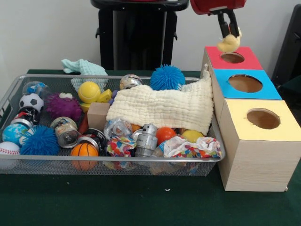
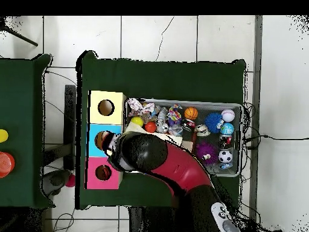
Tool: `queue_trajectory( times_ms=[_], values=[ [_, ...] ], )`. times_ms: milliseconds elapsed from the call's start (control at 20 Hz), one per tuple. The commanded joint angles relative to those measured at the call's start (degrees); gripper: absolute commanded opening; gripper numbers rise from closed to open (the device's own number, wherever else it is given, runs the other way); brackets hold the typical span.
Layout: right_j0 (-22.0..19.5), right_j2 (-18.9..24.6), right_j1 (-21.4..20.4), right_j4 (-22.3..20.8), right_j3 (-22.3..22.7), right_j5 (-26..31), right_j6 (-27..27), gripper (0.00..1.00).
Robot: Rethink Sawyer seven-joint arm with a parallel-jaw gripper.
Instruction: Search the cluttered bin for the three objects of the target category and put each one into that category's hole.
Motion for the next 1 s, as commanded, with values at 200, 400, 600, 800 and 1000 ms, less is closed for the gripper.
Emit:
queue_trajectory(
  times_ms=[200, 400, 600, 800, 1000],
  values=[
    [1.24, 3.27, 5.42, 1.09, 8.04, -6.9, 5.97, 0.0],
    [1.53, 2.79, 7.12, -0.09, 7.06, -8.08, 5.72, 0.0],
    [1.4, 2.66, 8.88, -0.99, 5.05, -8.34, 4.78, 0.0],
    [1.16, 2.86, 9.16, -1.59, 4.71, -8.5, 3.95, 0.0],
    [0.75, 3.46, 10.04, -1.8, 4.53, -9.52, 3.24, 0.0]
  ],
)
